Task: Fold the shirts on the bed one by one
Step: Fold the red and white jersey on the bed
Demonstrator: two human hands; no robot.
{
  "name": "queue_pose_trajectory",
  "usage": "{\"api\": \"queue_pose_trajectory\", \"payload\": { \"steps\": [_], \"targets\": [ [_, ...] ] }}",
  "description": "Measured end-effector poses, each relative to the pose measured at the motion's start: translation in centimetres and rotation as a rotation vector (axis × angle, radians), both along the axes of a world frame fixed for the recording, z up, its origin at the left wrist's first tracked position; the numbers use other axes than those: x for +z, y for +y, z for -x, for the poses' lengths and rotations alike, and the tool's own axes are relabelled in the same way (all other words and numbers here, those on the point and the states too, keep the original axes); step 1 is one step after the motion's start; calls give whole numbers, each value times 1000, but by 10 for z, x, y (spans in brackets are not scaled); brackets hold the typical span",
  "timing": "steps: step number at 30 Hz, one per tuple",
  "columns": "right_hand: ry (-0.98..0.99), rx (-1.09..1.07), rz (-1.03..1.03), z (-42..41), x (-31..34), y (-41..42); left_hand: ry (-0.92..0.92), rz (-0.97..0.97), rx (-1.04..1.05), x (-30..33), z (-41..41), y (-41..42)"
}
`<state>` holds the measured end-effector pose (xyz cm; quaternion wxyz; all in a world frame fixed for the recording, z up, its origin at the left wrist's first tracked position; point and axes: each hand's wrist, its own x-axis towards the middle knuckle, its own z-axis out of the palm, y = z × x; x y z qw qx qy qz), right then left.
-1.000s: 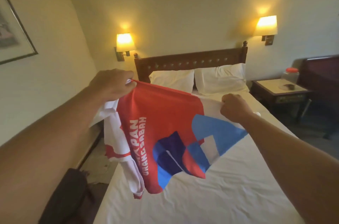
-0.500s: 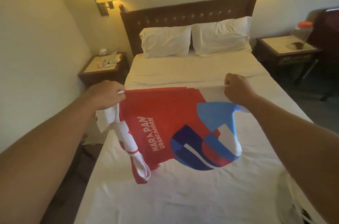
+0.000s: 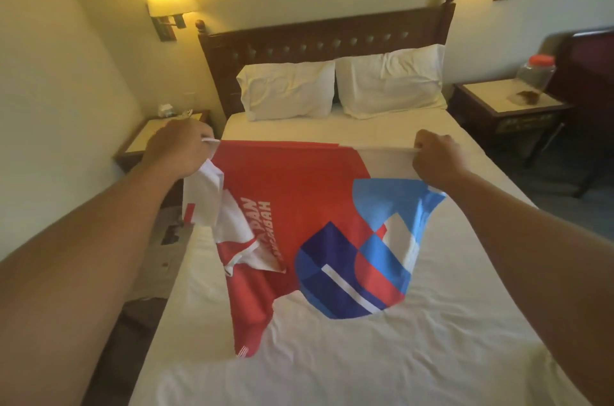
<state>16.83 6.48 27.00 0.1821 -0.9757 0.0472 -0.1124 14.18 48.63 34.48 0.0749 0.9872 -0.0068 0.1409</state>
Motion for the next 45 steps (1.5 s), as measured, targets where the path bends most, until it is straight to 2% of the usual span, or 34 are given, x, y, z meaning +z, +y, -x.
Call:
{"api": "queue_pose_trajectory", "payload": {
  "steps": [3, 6, 8, 11, 14, 18, 26, 29, 31, 34, 36, 38, 42, 45],
  "targets": [
    [-96, -25, 9, -9, 33, 10, -191, 120, 97, 33, -4, 3],
    [-188, -43, 25, -6, 55, 16, -367, 213, 99, 59, 10, 10],
    [-206, -45, 27, 3, 58, 19, -403, 244, 39, 64, 31, 15],
    [-129, -42, 65, 25, 41, 25, -379, 273, -55, 42, 64, 28],
    [-72, -16, 32, 49, -12, 27, -297, 191, -111, -22, 94, 54],
    [117, -18, 1, 88, -111, 17, -65, -8, -142, -140, 143, 66],
    [460, -108, -51, 210, -347, -4, 256, -126, -357, -392, 259, 48],
    [541, -92, 1, 264, -407, -5, 468, -179, -334, -464, 300, 34],
    [594, -53, 51, 294, -441, -7, 710, -235, -284, -497, 322, 18],
    [599, 30, 117, 330, -483, -13, 964, -398, -148, -538, 347, -7],
    [557, 67, 150, 346, -504, -23, 957, -415, -37, -546, 353, -37],
    [568, 51, 210, 354, -513, -32, 856, -374, -31, -556, 352, -66],
    [568, -14, 212, 358, -516, -48, 720, -271, -250, -578, 341, -136],
    [512, -47, 89, 356, -516, -60, 727, -227, -357, -588, 330, -182]
  ]
}}
